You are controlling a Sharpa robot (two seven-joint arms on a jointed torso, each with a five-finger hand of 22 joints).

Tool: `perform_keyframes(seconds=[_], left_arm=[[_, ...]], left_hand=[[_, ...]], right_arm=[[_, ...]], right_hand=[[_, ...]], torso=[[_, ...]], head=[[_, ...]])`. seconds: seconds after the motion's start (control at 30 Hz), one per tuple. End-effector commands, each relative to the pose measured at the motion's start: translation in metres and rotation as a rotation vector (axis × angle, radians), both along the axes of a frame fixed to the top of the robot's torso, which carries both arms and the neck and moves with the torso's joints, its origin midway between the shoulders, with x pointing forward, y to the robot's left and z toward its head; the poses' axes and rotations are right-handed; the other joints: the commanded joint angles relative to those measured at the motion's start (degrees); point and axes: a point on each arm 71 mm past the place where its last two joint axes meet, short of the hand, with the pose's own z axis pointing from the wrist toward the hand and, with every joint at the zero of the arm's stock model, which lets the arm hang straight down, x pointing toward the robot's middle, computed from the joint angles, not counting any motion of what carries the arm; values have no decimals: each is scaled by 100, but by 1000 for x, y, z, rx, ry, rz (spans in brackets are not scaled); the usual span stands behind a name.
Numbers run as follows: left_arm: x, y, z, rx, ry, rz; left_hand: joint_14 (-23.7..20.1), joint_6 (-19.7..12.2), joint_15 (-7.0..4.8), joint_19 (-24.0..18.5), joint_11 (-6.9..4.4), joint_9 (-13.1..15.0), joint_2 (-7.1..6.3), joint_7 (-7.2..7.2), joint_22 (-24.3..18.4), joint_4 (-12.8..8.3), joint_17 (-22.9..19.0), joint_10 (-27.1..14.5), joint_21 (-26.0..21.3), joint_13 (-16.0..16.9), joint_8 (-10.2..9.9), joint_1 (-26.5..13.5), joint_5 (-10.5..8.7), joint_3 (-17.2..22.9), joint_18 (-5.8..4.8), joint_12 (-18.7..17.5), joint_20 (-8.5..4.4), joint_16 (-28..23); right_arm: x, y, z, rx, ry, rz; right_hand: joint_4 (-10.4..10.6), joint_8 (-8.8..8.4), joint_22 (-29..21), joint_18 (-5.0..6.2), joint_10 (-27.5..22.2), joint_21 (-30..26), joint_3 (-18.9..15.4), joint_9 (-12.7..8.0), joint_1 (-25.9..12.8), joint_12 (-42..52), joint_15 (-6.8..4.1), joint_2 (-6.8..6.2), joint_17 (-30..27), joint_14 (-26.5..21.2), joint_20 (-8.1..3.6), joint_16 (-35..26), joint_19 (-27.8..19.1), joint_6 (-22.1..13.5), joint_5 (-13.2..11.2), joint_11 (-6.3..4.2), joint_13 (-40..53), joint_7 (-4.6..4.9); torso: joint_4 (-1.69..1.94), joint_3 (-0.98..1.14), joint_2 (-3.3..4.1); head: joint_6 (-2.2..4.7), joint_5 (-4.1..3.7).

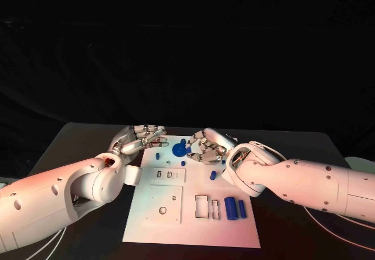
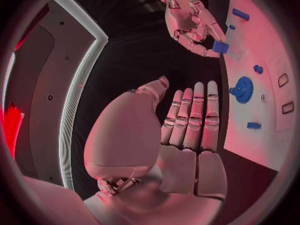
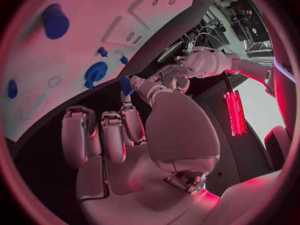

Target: Assemble the parts on the task board

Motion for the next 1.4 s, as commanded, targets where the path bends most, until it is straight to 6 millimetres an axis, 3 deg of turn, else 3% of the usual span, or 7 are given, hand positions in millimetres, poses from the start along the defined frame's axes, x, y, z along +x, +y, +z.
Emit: perform_keyframes(seconds=[0.03,0.23,0.43,0.6,1.4], left_arm=[[0,-2,1,-10,-7,-12],[1,-2,1,-6,-8,-3],[1,-2,1,-6,-11,1],[1,-1,1,-4,-14,7],[0,1,2,-3,-16,10]], left_hand=[[-33,-45,-10,-19,5,6,24,9,-7,3,8,-38,19,0,-15,-41,-18,37,66,-37,37,2],[-36,-40,-10,-21,4,9,25,7,-8,-4,12,-32,19,2,-13,-45,-18,45,67,-35,38,2],[-36,-39,-10,-22,4,9,24,7,-8,-5,13,-30,19,2,-13,-46,-18,45,67,-35,39,2],[-36,-39,-10,-22,4,9,24,7,-8,-5,13,-30,19,2,-13,-46,-18,45,67,-35,39,2],[-38,-32,-10,-24,2,12,15,6,-9,-7,16,-20,20,4,-10,-59,-18,45,67,-31,40,2]], right_arm=[[-3,12,-9,-88,8,16],[-8,34,-25,-128,23,52],[-11,46,-41,-160,56,53],[-15,54,-51,-171,63,54],[-16,60,-63,-191,57,44]], right_hand=[[6,143,672,-38,19,-16,20,107,-36,-23,-46,23,877,447,-35,-34,-23,23,-4,-41,7,-7],[15,153,660,-34,39,-29,14,111,-67,-12,-48,13,868,445,-37,-37,-32,17,-6,-43,30,-8],[33,165,656,-32,44,-36,6,114,-111,-14,-50,1,851,442,-39,-42,-36,8,-5,-44,33,-10],[40,170,652,-31,45,-41,2,115,-131,-15,-51,-7,845,440,-40,-45,-39,2,-2,-45,33,-11],[44,175,639,-26,32,-56,-5,115,-159,-28,-53,-31,830,437,-42,-50,-49,-13,1,-47,16,-12]], torso=[[-6,-11,-5],[4,-1,10],[17,-5,11],[3,3,20],[-6,12,10]], head=[[-20,70],[-52,121],[-84,134],[-106,165],[-163,194]])
